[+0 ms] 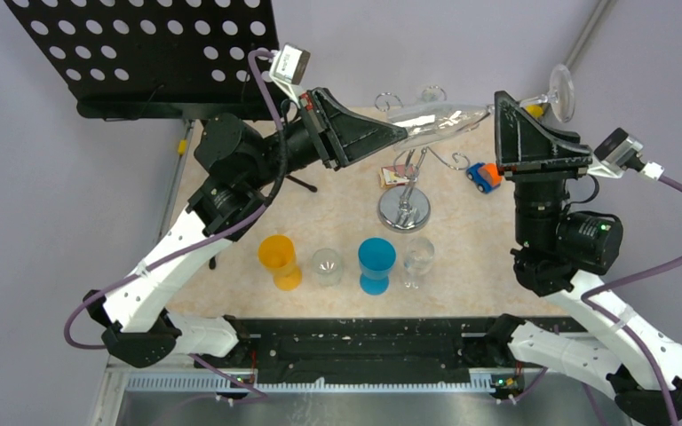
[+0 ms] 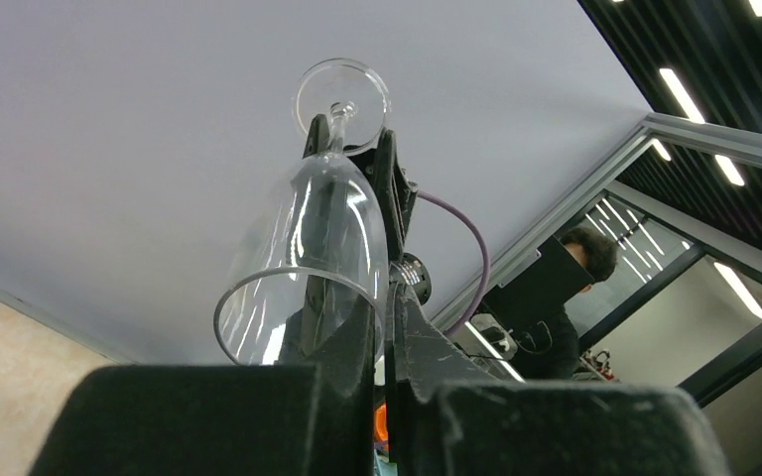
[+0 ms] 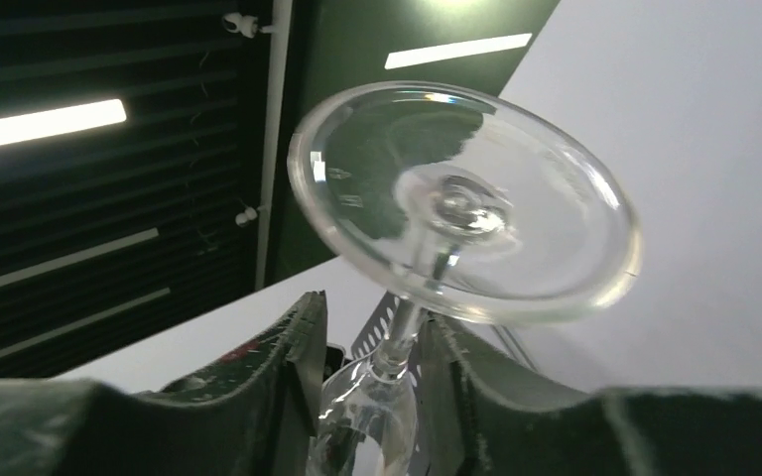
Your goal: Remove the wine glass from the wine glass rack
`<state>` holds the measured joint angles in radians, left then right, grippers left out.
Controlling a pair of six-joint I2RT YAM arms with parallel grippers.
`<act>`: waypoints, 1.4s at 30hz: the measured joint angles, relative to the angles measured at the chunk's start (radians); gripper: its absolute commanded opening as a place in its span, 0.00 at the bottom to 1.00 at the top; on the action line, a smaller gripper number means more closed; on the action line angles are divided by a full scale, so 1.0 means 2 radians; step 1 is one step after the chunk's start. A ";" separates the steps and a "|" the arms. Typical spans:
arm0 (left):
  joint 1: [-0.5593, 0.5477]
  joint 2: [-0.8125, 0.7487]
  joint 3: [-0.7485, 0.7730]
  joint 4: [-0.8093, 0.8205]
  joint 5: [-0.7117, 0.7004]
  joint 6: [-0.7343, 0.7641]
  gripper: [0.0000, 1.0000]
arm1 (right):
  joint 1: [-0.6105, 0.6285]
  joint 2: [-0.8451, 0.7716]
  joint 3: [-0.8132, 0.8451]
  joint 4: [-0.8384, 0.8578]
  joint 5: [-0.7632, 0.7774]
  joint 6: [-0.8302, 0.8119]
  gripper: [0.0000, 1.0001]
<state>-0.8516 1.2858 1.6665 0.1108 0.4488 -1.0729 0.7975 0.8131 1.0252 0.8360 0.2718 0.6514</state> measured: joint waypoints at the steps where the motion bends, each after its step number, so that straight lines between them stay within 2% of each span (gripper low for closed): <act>1: 0.000 0.000 0.000 0.001 0.000 0.003 0.00 | 0.000 -0.004 -0.003 -0.006 0.000 -0.001 0.47; 7: 0.000 0.007 0.000 0.015 -0.007 0.015 0.00 | 0.000 -0.028 -0.009 -0.041 -0.004 -0.002 0.53; 19: -0.002 0.032 0.000 0.046 0.000 0.019 0.00 | 0.000 -0.125 -0.021 -0.184 0.003 -0.002 0.54; 27: -0.003 0.053 0.000 0.064 -0.005 0.026 0.00 | 0.000 -0.164 -0.035 -0.222 0.021 0.012 0.53; 31: -0.005 0.059 0.000 0.063 -0.004 0.034 0.00 | 0.000 -0.176 -0.036 -0.267 0.022 0.017 0.52; 35: -0.021 0.059 0.003 0.043 -0.006 0.079 0.00 | 0.000 -0.200 -0.036 -0.290 0.016 0.007 0.52; 42: -0.086 0.083 0.056 -0.085 -0.027 0.220 0.00 | 0.000 -0.215 -0.003 -0.282 -0.044 -0.046 0.52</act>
<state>-1.0233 1.4517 1.7790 -0.0586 0.3939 -0.6327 0.7979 0.3824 1.0191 0.2718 0.1829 0.5587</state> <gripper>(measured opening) 0.035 0.520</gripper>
